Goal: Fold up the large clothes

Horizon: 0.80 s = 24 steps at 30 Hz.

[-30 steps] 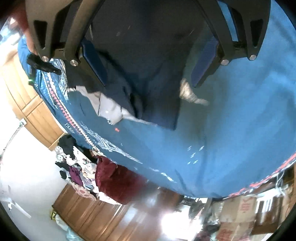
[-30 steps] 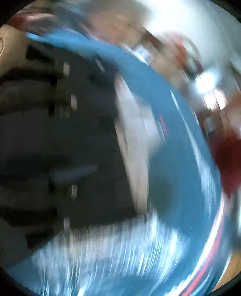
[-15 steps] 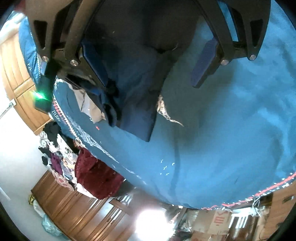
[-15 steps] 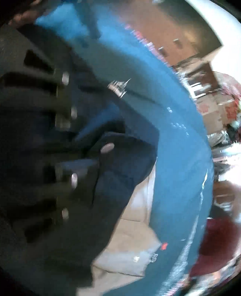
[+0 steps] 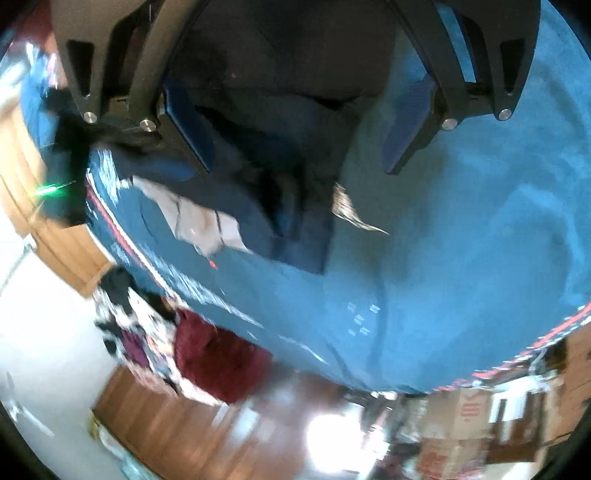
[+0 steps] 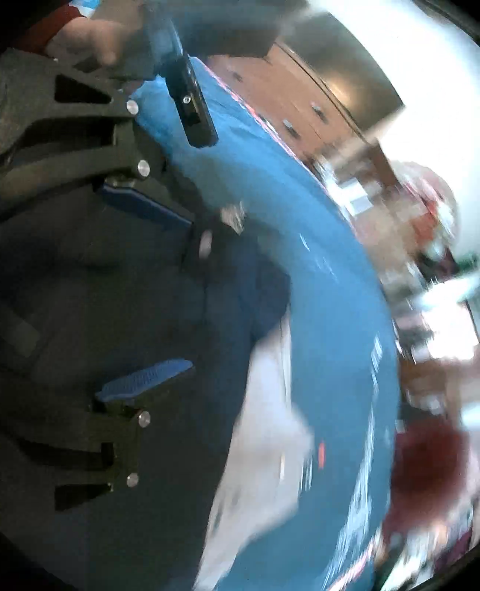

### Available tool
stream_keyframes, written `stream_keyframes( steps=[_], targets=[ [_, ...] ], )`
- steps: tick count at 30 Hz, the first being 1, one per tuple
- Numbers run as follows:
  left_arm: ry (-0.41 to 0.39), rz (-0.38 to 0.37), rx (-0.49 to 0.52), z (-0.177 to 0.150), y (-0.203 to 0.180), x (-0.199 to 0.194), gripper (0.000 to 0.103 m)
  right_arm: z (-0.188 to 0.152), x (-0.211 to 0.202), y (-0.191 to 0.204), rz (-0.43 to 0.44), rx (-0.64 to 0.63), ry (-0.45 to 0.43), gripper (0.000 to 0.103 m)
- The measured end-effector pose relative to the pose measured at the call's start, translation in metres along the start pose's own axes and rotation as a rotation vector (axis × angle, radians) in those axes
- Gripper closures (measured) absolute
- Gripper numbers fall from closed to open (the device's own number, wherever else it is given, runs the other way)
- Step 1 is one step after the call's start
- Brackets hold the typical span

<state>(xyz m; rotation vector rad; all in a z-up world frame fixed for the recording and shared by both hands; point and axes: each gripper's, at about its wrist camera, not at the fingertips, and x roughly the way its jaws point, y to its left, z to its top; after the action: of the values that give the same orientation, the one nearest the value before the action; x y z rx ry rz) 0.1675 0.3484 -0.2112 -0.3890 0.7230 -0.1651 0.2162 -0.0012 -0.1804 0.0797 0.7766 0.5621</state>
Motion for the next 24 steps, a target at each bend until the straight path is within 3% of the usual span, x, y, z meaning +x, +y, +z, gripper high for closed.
stream_keyframes(
  steps=[3, 6, 9, 10, 12, 18, 24],
  targets=[
    [0.029, -0.017, 0.108, 0.0, -0.029, 0.015, 0.013, -0.025, -0.038, -0.063, -0.153, 0.109, -0.02, 0.031],
    [0.038, -0.065, 0.201, 0.004, -0.062, 0.025, 0.011, -0.055, -0.054, -0.116, -0.309, 0.191, 0.027, 0.033],
    [0.129, 0.067, 0.238, 0.005, -0.065, 0.067, 0.011, -0.078, -0.057, -0.152, -0.413, 0.265, 0.096, 0.033],
    [0.207, 0.147, 0.222, 0.0, -0.054, 0.088, 0.012, -0.085, -0.057, -0.161, -0.428, 0.282, 0.123, 0.034],
    [0.316, 0.213, 0.206, -0.011, -0.038, 0.112, 0.011, -0.095, -0.066, -0.179, -0.379, 0.332, 0.133, 0.04],
    [0.286, 0.227, 0.254, -0.021, -0.044, 0.105, 0.009, -0.092, -0.076, -0.176, -0.357, 0.308, 0.139, 0.038],
    [0.265, 0.28, 0.278, -0.026, -0.052, 0.097, 0.009, -0.094, -0.127, -0.148, -0.374, 0.216, 0.041, 0.035]
  ],
)
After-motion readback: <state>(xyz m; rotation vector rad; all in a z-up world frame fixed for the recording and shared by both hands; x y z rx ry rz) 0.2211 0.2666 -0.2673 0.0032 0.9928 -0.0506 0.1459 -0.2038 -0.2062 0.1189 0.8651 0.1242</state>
